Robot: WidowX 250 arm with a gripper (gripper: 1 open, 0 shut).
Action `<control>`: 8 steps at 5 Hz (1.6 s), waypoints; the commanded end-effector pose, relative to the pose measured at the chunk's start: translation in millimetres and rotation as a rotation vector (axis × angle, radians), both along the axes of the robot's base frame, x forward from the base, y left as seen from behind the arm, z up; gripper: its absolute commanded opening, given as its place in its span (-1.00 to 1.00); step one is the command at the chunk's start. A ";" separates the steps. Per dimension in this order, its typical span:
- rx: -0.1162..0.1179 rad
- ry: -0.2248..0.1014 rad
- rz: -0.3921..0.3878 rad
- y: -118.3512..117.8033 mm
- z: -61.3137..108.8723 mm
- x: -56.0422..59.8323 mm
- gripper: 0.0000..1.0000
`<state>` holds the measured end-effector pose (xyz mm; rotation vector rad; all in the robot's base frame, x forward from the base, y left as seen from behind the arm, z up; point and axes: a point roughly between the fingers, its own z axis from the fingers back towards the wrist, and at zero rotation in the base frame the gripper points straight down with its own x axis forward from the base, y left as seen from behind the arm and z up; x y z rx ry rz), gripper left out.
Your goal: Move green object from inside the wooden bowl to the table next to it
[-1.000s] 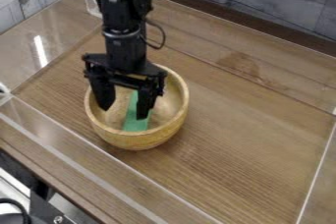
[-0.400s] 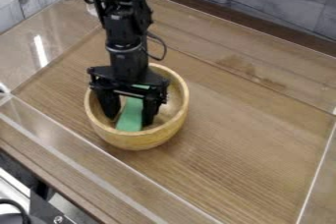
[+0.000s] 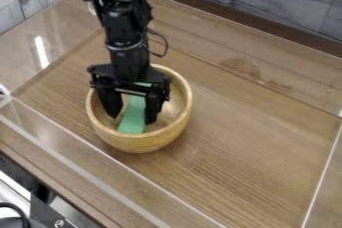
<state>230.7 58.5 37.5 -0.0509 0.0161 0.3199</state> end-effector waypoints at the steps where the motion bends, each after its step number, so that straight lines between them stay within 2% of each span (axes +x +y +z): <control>1: 0.011 -0.048 0.011 8.2 9.9 16.9 1.00; 3: 0.015 -0.046 0.036 19.9 30.3 24.6 1.00; 5: 0.014 -0.037 -0.056 29.9 23.1 15.7 1.00; 7: 0.020 -0.016 -0.033 35.1 6.1 13.8 1.00; 8: 0.022 -0.012 -0.075 43.5 -2.0 25.8 -1.00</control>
